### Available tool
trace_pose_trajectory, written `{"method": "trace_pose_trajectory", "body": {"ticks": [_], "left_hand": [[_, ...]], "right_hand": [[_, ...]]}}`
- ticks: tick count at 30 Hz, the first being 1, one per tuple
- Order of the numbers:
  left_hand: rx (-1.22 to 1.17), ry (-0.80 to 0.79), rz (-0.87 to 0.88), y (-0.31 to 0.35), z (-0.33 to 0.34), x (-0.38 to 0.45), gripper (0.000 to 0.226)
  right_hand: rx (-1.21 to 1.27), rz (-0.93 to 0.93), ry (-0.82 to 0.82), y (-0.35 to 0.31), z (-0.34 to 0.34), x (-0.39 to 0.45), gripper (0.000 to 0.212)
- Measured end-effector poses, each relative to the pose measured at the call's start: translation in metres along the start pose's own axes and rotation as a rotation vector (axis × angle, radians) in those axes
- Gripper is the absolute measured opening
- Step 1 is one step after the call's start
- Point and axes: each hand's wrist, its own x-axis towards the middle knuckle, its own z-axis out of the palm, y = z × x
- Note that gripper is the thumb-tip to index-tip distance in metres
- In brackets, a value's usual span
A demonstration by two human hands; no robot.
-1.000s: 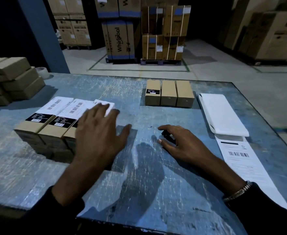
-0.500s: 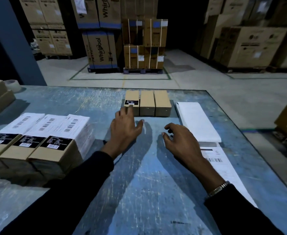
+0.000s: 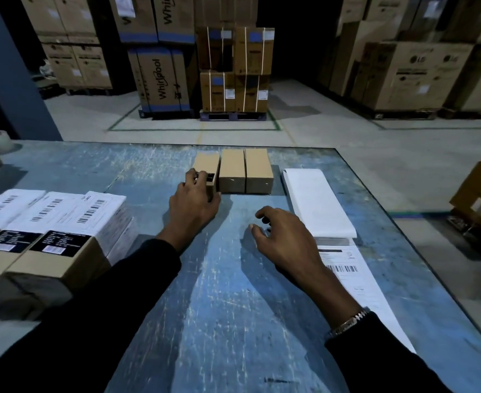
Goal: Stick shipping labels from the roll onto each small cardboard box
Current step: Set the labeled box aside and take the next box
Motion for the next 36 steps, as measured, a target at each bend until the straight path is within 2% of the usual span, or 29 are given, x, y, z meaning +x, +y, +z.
{"method": "trace_pose_trajectory", "body": {"ticks": [3, 9, 13, 15, 17, 19, 21, 24, 27, 29, 33, 36], "left_hand": [[-0.021, 0.069, 0.012, 0.002, -0.019, -0.024, 0.04], [-0.133, 0.004, -0.016, 0.011, -0.076, -0.094, 0.043], [-0.253, -0.154, -0.071, 0.007, -0.113, -0.145, 0.061], [-0.371, -0.258, -0.02, -0.003, -0.123, -0.152, 0.073], [-0.55, -0.358, 0.058, -0.015, -0.126, -0.151, 0.075], [-0.705, -0.484, 0.065, -0.023, -0.126, -0.144, 0.075], [-0.79, -0.634, 0.077, -0.022, -0.127, -0.133, 0.076], [-0.781, -0.765, 0.135, -0.023, -0.124, -0.118, 0.071], [-0.827, -0.737, 0.113, -0.02, -0.12, -0.114, 0.06], [-0.798, -0.721, 0.197, -0.022, -0.117, -0.114, 0.063], [-0.787, -0.769, 0.267, -0.027, -0.116, -0.114, 0.067], [-0.803, -0.683, 0.305, -0.021, -0.117, -0.12, 0.062]], "right_hand": [[0.01, 0.014, 0.008, -0.001, -0.003, 0.0, 0.041], [0.019, 0.025, 0.021, 0.001, -0.004, 0.001, 0.04], [0.056, 0.031, 0.008, 0.003, -0.003, 0.002, 0.039], [0.136, 0.064, -0.016, 0.001, -0.003, 0.004, 0.038], [0.267, 0.119, -0.047, -0.005, -0.006, 0.005, 0.043], [0.368, 0.178, -0.115, -0.011, -0.012, 0.006, 0.051], [0.397, 0.208, -0.274, -0.013, -0.021, 0.006, 0.057], [0.357, 0.142, -0.509, -0.005, -0.039, 0.005, 0.046], [0.355, 0.105, -0.683, 0.001, -0.058, 0.002, 0.037], [0.372, 0.068, -0.755, 0.002, -0.062, 0.002, 0.033], [0.389, 0.061, -0.807, 0.005, -0.06, 0.005, 0.03], [0.381, 0.061, -0.797, 0.001, -0.062, 0.004, 0.031]]}}
